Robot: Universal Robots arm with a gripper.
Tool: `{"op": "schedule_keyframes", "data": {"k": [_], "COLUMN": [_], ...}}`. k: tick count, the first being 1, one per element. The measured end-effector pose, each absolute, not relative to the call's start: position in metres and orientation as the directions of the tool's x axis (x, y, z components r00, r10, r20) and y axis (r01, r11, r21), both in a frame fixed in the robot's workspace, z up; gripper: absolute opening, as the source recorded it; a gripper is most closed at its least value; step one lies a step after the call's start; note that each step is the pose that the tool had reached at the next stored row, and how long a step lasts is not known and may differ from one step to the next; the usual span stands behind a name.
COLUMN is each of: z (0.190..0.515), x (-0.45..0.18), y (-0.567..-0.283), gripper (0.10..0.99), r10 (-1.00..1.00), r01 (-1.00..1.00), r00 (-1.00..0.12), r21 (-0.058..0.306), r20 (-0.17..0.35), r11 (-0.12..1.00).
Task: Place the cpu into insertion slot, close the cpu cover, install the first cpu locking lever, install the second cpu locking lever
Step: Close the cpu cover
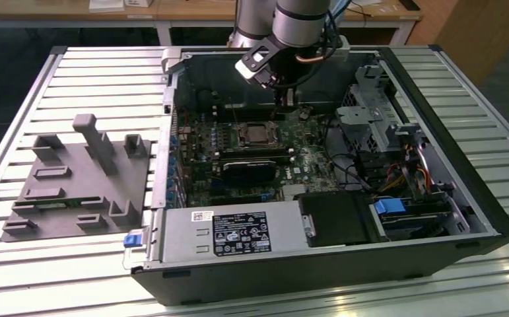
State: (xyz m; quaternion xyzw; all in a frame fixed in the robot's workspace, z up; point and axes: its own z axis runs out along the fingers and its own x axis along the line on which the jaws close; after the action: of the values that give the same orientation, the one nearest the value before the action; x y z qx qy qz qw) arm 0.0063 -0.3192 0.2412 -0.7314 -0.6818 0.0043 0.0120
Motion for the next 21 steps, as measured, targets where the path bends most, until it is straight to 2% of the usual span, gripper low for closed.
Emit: {"op": "schedule_keyframes", "data": {"k": [11, 21], "z": [0.237, 0.236], "x": [-0.019, -0.037], "y": [-0.323, -0.327], "gripper": [0.106, 0.106], "r10": [0.997, 0.997], "r01": [0.997, 0.997], "r00": [0.069, 0.069], "r21": [0.03, 0.042], "r20": [0.021, 0.022], "r11": [-0.07, -0.07]}}
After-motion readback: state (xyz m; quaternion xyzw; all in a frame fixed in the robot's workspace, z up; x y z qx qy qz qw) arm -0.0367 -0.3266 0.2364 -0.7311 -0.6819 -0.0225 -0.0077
